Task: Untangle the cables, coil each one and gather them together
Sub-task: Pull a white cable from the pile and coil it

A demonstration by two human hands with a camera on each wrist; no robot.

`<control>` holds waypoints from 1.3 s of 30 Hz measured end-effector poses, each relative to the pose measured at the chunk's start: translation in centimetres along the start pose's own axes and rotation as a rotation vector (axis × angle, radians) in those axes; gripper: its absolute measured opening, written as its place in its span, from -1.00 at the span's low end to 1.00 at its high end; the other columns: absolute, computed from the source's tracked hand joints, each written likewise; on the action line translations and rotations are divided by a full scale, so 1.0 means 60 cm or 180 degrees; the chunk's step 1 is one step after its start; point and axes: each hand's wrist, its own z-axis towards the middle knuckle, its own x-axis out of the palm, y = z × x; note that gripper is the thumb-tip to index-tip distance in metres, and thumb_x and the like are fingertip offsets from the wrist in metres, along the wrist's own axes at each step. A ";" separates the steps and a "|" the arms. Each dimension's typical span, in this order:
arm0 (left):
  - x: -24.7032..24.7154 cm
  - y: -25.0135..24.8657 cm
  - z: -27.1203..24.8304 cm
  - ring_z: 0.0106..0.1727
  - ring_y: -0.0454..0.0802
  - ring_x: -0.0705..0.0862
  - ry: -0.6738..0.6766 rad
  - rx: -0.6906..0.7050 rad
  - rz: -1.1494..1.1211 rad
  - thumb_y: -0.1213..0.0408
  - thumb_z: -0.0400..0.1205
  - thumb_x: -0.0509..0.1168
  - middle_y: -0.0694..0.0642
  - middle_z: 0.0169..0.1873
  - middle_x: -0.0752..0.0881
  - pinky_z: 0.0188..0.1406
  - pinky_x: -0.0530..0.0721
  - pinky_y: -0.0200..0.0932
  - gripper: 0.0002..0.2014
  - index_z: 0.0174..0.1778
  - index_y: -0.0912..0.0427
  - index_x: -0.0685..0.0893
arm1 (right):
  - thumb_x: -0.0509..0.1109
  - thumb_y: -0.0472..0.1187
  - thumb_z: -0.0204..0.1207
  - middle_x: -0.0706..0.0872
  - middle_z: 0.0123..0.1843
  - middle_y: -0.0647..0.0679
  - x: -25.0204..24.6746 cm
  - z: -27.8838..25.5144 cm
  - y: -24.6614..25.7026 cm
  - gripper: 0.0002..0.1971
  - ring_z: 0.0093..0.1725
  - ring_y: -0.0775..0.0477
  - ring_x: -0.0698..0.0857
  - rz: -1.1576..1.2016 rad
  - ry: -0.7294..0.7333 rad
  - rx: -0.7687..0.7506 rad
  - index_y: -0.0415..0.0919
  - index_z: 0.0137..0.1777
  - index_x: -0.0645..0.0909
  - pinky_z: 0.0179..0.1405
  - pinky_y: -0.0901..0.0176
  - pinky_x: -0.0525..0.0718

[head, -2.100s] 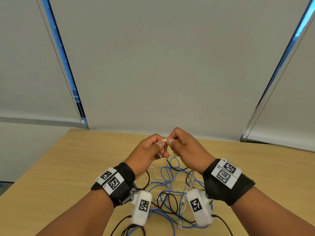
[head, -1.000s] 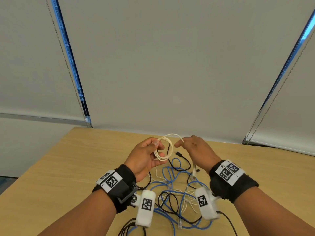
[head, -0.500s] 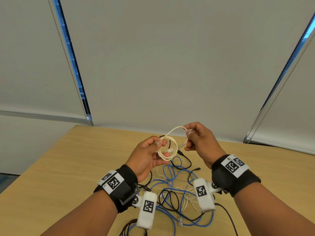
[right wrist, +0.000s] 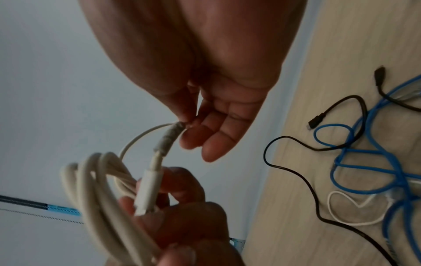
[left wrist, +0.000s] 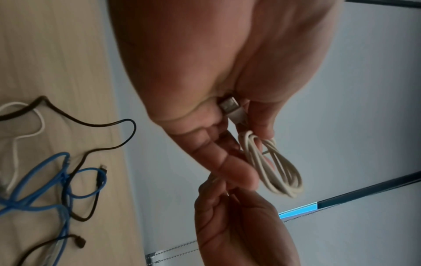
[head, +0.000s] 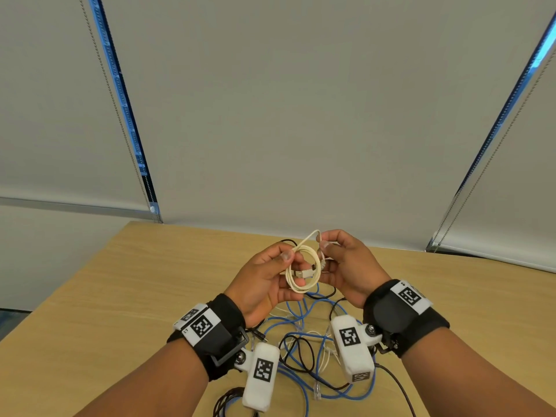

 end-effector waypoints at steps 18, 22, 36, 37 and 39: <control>0.016 0.005 0.026 -0.08 -0.01 0.76 -0.1146 0.0822 0.1204 0.30 0.73 0.33 0.13 -0.15 0.84 -0.01 0.64 0.02 -0.85 -0.06 0.26 0.77 | 0.52 0.23 0.50 0.78 0.19 -0.18 0.023 -0.032 -0.032 -0.58 -0.14 -0.17 0.80 -0.0348 0.0637 0.0214 0.07 0.28 0.66 -0.27 0.01 0.75; 0.017 0.002 0.026 -0.14 -0.07 0.73 -0.1329 0.0786 0.0996 0.27 0.73 0.33 0.04 -0.21 0.79 -0.13 0.66 -0.07 -0.79 -0.18 0.03 0.81 | 0.37 -0.26 0.69 0.81 -0.13 -0.22 0.026 -0.035 -0.043 -0.66 -0.43 -0.09 0.69 -0.0509 0.0644 0.0112 0.04 0.40 0.49 -0.45 0.12 0.66; -0.009 0.009 0.028 -0.24 0.07 0.83 -0.1532 0.0108 -0.0108 0.30 0.75 0.33 0.06 -0.25 0.85 -0.21 0.84 -0.03 -0.89 0.00 0.25 0.72 | 0.41 -0.08 0.66 0.75 -0.15 0.00 -0.006 -0.028 -0.025 -0.85 -0.14 0.04 0.70 -0.3304 -0.0033 -0.1004 0.07 -0.16 0.69 -0.07 0.07 0.67; -0.011 0.010 0.028 -0.22 0.09 0.84 -0.1539 0.0013 -0.0075 0.29 0.76 0.32 0.10 -0.23 0.85 -0.21 0.83 -0.02 -0.88 0.01 0.25 0.71 | 0.38 -0.10 0.68 0.78 -0.19 0.03 -0.008 -0.024 -0.027 -0.85 -0.19 0.06 0.74 -0.3177 -0.0154 -0.1030 0.03 -0.13 0.69 -0.09 0.03 0.73; -0.013 0.017 0.026 -0.17 0.12 0.84 -0.1522 -0.0206 0.0127 0.27 0.78 0.28 0.18 -0.15 0.82 -0.23 0.82 -0.03 -0.86 0.01 0.24 0.69 | 0.32 -0.15 0.71 0.81 -0.19 0.03 -0.007 -0.021 -0.030 -0.86 -0.22 0.12 0.79 -0.2809 -0.0325 -0.1049 0.00 -0.07 0.68 -0.11 0.01 0.80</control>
